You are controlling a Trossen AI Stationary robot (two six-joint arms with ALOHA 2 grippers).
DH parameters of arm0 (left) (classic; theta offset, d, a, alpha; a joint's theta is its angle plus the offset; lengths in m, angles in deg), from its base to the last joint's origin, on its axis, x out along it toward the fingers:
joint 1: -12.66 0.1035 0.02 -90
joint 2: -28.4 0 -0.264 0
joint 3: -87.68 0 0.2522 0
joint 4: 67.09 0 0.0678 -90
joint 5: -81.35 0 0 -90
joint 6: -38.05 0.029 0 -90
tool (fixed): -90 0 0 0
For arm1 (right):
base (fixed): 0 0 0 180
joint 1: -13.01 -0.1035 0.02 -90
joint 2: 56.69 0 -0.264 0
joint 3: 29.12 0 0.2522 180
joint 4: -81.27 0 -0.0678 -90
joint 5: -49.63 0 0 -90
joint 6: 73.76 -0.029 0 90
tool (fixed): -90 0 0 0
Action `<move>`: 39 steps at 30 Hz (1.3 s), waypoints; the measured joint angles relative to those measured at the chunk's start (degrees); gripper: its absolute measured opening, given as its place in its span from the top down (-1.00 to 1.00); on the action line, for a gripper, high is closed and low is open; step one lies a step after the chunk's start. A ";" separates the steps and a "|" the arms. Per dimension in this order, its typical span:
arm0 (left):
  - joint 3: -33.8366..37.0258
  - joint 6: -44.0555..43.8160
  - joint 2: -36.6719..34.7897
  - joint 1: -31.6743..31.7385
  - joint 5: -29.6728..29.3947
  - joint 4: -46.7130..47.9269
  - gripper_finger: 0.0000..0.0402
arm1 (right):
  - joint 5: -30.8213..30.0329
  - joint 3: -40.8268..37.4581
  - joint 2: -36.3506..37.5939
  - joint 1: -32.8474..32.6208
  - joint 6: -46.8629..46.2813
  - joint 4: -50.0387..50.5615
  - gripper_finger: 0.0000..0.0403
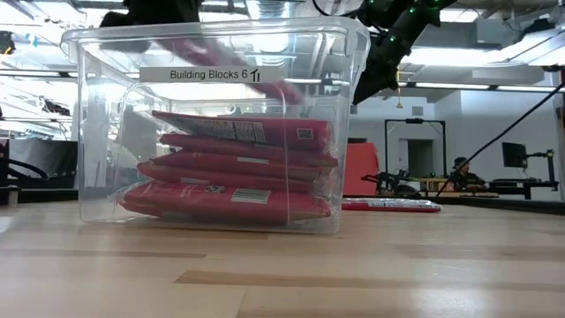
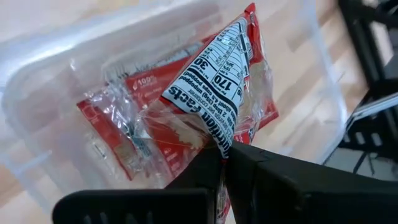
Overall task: Sort popcorn bags into baskets
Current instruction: Put the red popcorn bag into the container
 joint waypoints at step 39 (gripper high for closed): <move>0.92 28.04 -7.52 40.24 16.13 -0.99 -0.34 | -6.00 -30.92 0.04 -1.80 -25.47 -10.48 0.67</move>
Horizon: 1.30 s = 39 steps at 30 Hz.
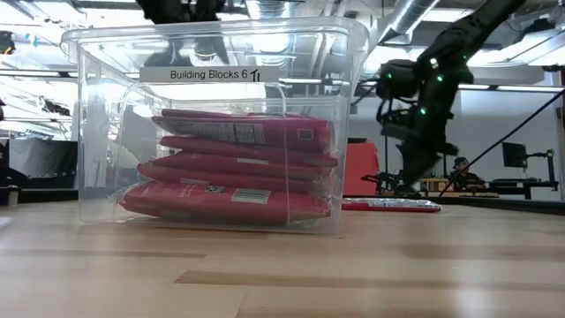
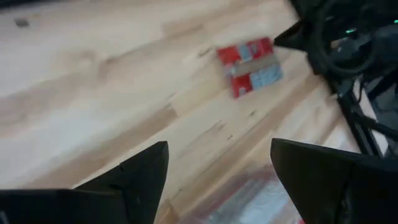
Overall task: Sort popcorn bags into baskets
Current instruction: Put the red popcorn bag into the container
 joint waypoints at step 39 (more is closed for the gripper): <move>13.97 -2.07 32.81 8.47 20.59 -42.48 -0.34 | -5.83 4.51 -7.52 -14.61 -8.97 -8.01 0.67</move>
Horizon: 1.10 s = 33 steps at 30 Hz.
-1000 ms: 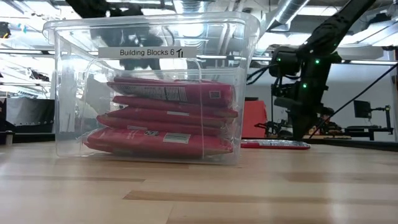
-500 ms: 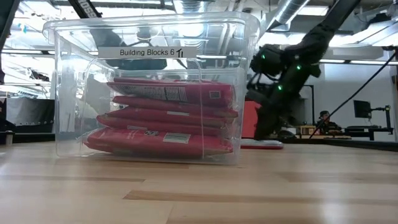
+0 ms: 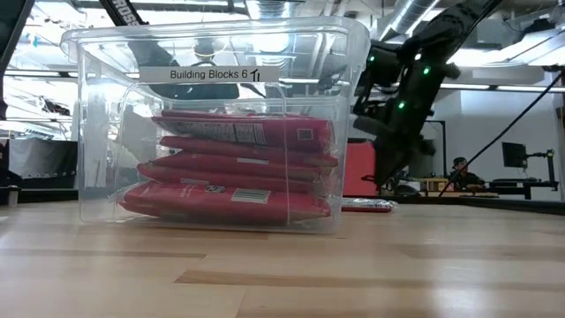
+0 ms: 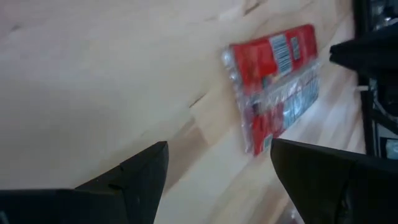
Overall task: Sort popcorn bags into baskets
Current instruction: Put the red popcorn bag into the container
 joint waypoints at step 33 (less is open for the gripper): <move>-0.17 -4.29 8.39 -2.67 3.70 -6.47 0.27 | 10.44 15.79 -18.12 4.70 12.79 -10.19 0.67</move>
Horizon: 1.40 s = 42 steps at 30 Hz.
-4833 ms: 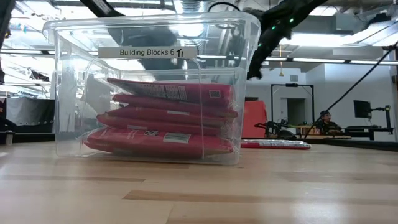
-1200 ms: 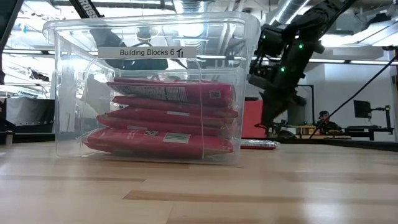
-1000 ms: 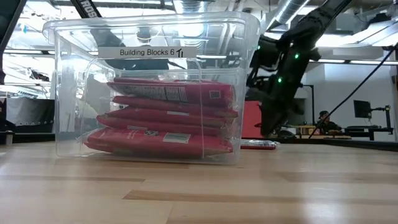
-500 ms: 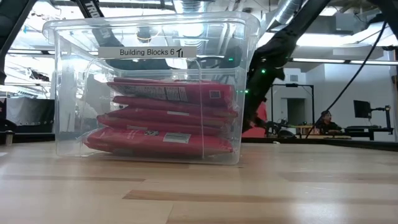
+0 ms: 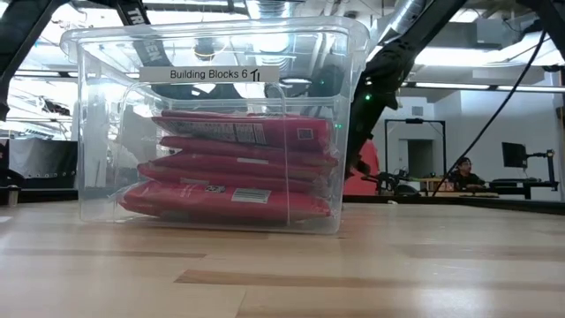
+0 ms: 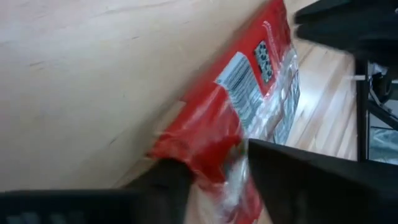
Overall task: Sort popcorn bags into baskets
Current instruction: Put the red popcorn bag into the container
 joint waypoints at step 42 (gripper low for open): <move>-8.98 -14.54 -50.10 -36.01 -27.16 37.74 1.00 | -15.59 -2.58 35.85 6.80 8.23 26.61 0.67</move>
